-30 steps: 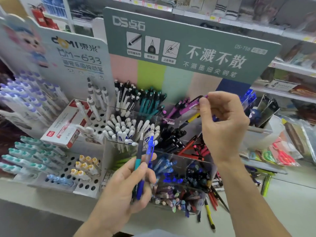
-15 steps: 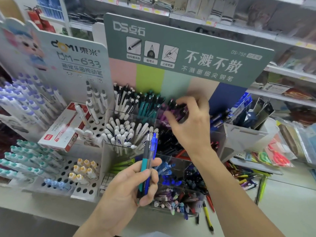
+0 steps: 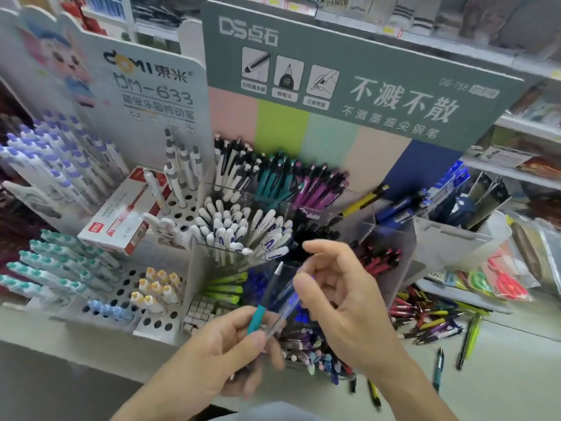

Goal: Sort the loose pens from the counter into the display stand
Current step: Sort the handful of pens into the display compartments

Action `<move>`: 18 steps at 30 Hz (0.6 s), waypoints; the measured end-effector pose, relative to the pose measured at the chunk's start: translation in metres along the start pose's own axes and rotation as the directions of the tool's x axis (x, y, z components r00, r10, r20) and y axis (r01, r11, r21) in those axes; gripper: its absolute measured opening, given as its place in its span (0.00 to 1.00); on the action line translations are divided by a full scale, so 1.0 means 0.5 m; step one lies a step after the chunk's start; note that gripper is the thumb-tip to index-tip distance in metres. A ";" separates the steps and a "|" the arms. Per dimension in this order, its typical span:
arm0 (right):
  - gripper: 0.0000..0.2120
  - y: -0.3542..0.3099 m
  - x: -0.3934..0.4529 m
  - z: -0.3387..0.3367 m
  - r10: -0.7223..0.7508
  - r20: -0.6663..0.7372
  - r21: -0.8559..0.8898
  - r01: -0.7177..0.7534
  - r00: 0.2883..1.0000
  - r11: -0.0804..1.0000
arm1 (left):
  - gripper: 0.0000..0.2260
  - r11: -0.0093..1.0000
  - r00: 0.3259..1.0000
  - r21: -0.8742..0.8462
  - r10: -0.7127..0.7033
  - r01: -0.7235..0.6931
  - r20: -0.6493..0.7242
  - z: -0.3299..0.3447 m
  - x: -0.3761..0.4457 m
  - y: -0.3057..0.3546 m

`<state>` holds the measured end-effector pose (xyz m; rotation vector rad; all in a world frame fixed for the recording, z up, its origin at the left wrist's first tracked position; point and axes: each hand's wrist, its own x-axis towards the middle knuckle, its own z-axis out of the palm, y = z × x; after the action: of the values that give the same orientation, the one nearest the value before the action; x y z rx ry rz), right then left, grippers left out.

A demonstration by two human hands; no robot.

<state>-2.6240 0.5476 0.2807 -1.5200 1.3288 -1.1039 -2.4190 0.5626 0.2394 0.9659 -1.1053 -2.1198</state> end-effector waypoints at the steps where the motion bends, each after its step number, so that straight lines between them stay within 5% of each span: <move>1: 0.11 0.017 -0.021 0.008 0.047 0.053 0.016 -0.048 0.997 0.999 | 0.16 0.999 0.999 0.045 -0.024 0.022 0.034 -0.006 -0.005 -0.006; 5: 0.07 0.053 -0.075 0.026 0.253 -0.048 0.216 -0.237 0.966 0.947 | 0.12 0.992 0.997 0.108 -0.063 0.057 0.047 -0.010 -0.007 -0.036; 9: 0.17 0.061 -0.087 0.010 0.392 -0.240 0.417 -0.271 0.888 0.868 | 0.12 0.996 0.996 0.084 -0.022 0.030 -0.086 0.000 0.007 -0.056; 18: 0.07 0.074 -0.064 -0.016 0.078 -0.521 0.201 0.033 0.850 0.979 | 0.08 0.998 0.874 -0.062 -0.049 0.022 -0.484 -0.005 0.020 -0.059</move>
<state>-2.6439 0.5751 0.2444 -1.0790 1.5259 -1.6698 -2.4268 0.5690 0.2099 1.4029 -0.7726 -1.7730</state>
